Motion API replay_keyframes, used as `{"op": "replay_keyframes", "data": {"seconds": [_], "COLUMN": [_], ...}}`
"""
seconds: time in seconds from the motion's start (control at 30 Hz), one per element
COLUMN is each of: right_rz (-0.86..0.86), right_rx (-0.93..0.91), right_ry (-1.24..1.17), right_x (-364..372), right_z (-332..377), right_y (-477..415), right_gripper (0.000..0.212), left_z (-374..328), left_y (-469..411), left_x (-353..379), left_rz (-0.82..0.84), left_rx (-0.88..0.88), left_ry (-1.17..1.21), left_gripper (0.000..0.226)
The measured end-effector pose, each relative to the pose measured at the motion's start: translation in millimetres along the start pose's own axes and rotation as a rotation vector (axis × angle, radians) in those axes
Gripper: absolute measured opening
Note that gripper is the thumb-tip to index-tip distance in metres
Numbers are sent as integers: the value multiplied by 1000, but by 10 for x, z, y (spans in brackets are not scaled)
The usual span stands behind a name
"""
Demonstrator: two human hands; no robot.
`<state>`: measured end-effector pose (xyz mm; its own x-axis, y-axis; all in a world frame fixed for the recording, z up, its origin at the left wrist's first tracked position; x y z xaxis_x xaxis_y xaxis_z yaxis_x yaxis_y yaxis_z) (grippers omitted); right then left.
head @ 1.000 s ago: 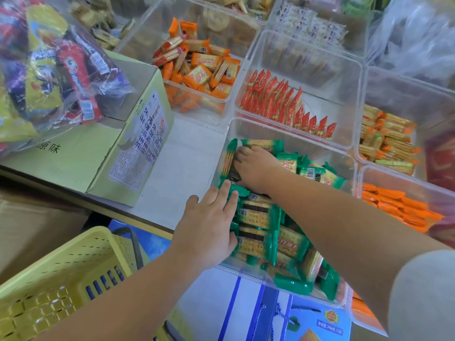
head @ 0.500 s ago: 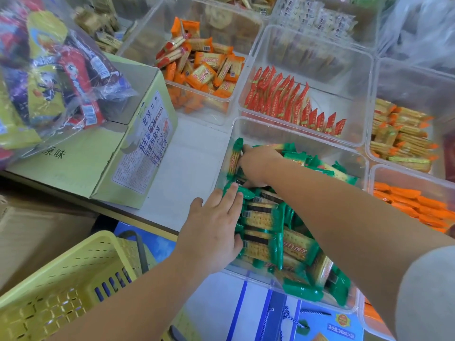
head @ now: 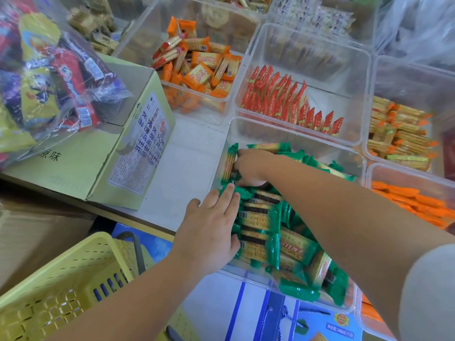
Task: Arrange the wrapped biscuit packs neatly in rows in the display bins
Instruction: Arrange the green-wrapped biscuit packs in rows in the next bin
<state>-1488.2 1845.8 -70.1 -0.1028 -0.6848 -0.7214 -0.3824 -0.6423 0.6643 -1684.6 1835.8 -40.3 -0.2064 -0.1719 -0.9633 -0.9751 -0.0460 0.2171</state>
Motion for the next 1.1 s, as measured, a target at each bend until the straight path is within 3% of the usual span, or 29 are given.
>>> {"op": "replay_keyframes", "data": {"seconds": [0.1,0.27,0.47,0.77,0.9,1.1], "right_rz": [73,120,223,306,265,39], "right_rx": [-2,-28,5,33,22,24], "right_ry": [61,73,-88,-142,-141,-176], "right_x": [-10,-35,-88,-159,-137,-97], "right_z": [29,32,0,13,17,-14], "right_y": [-26,-3,-10,-48,-29,61], "right_gripper": [39,43,53,53,47,29], "left_z": [4,9,-2,-1,-2,-12], "left_y": [0,-2,3,-1,-1,4], "left_x": [-2,7,8,12,16,-10], "left_rz": [-3,-2,-14,-9,-8,-34], "left_rx": [-2,-6,-2,-4,0,-1], "left_ry": [5,7,1,-14,-7,-12], "left_gripper": [82,84,95,91,91,90]}}
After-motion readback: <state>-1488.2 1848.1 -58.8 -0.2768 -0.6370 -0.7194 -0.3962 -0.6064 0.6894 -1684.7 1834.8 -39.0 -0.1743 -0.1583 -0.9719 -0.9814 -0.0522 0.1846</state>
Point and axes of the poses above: each hand's wrist, its own y-axis away from the middle knuckle, its own x-axis out of the palm, z = x × y, the point moved 3 cm from there along -y, towards the middle knuckle, and after that the axes turned 12 degrees about x, right-handed, at the moved point
